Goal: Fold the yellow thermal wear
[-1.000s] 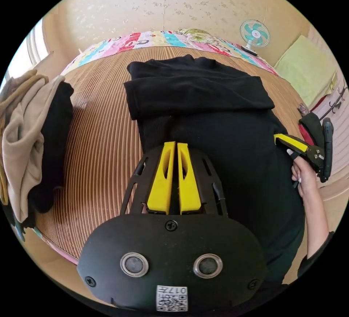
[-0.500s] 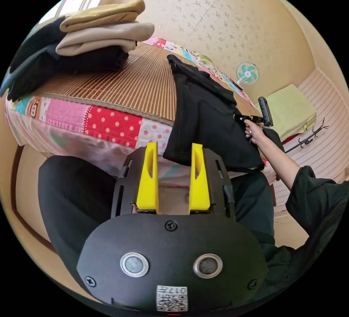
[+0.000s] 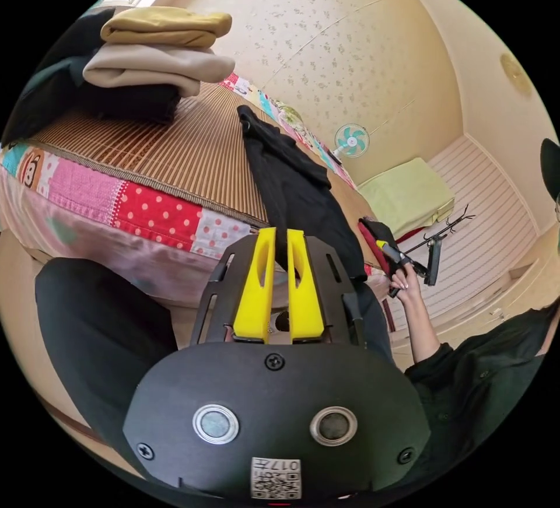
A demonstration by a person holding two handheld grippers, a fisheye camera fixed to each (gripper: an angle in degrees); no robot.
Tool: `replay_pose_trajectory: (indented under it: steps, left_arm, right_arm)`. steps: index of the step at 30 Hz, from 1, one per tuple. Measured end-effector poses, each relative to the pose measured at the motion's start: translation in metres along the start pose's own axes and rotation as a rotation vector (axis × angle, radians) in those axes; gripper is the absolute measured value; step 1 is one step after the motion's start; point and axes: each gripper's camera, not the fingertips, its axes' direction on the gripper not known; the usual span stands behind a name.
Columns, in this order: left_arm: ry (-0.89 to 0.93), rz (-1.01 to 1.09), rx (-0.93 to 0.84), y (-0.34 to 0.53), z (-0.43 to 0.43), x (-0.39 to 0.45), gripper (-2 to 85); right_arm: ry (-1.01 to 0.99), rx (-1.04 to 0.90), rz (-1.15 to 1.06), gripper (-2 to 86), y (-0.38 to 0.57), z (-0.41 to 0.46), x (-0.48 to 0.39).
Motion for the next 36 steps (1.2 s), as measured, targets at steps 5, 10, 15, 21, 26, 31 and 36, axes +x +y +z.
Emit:
replay_pose_trajectory:
  steps: [5,10,15,21,26,31,36]
  left_arm:
    - [0.000,0.017,0.006,-0.008,-0.009,0.001,4.4]
    - [0.093,-0.001,0.006,-0.016,-0.019,-0.010,4.3]
    - [0.230,0.104,0.177,-0.024,-0.089,0.013,4.0]
    - [0.329,0.115,0.395,-0.016,-0.166,0.037,4.1]
    - [0.173,0.095,0.418,-0.039,-0.128,0.050,4.1]
    - [0.076,0.011,0.389,-0.147,-0.032,0.044,4.3]
    - [-0.164,-0.134,0.177,-0.233,0.072,0.030,9.8]
  right_arm:
    - [-0.089,-0.173,0.183,11.2,0.023,0.012,0.058]
    - [-0.472,-0.167,0.233,5.9,0.011,-0.013,0.091]
    - [-0.870,0.247,0.030,3.6,0.010,-0.150,0.096]
    - [-0.912,0.510,-0.240,3.2,0.015,-0.285,0.067]
    - [-0.829,0.463,-0.040,3.1,-0.035,-0.253,0.076]
    - [-0.676,0.427,0.164,3.8,-0.152,-0.182,0.076]
    - [-0.630,0.337,0.342,9.3,-0.250,-0.106,0.056]
